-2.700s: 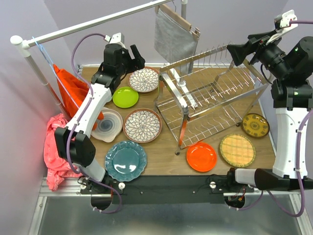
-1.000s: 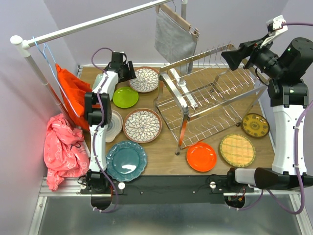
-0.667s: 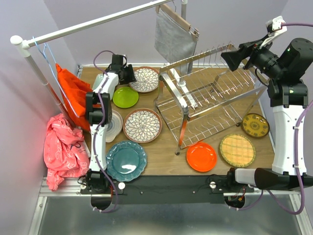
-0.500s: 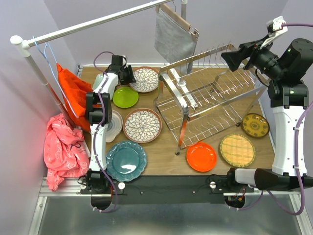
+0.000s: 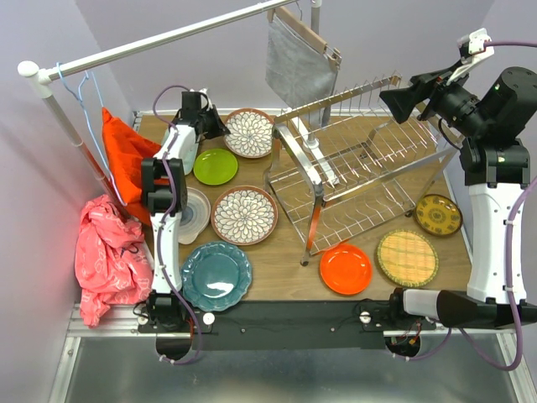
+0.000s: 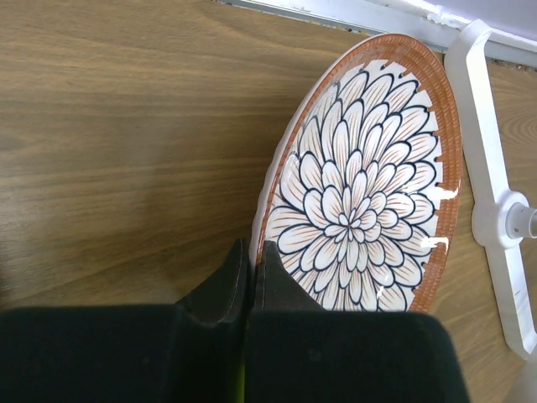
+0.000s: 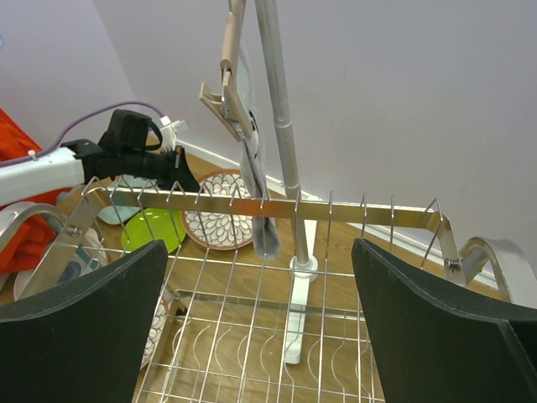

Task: Load the plates into the dish rack
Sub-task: Grab a plate with the left arm

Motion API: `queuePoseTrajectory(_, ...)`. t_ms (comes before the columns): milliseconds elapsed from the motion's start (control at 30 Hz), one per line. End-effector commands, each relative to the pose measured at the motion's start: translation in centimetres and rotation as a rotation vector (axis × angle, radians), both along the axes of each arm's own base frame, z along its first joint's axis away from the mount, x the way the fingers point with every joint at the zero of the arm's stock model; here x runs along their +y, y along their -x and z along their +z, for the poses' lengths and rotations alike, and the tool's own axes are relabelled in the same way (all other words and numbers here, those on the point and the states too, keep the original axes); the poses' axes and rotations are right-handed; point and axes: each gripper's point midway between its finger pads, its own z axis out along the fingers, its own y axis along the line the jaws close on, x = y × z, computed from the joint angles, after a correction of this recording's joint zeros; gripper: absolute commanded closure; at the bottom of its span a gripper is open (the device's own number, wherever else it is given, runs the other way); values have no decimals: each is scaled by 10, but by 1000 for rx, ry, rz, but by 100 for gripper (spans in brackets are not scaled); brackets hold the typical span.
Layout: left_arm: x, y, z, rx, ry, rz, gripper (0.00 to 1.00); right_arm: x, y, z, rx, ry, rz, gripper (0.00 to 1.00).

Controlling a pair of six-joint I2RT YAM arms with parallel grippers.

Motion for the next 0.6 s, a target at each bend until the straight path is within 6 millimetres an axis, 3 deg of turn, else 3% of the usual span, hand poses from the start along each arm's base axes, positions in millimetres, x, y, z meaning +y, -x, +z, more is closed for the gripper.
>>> queuePoseTrajectory(0, 4, -3, 37, -101, 8, -26, 100, 3, 9, 0, -4, 10, 14, 0)
queuePoseTrajectory(233, 4, -2, 107, -215, 81, -32, 100, 3, 8, -1, -6, 12, 18, 0)
queuePoseTrajectory(300, 19, -1, 131, -253, 81, -11, 100, 4, 9, -1, -4, 11, 22, 0)
queuePoseTrajectory(367, 19, 3, 152, -283, 85, -10, 100, 4, 9, -2, -2, 11, 23, 0)
queuePoseTrajectory(567, 23, 16, 187, -329, 72, 13, 100, 5, 9, -4, 4, 9, 32, 0)
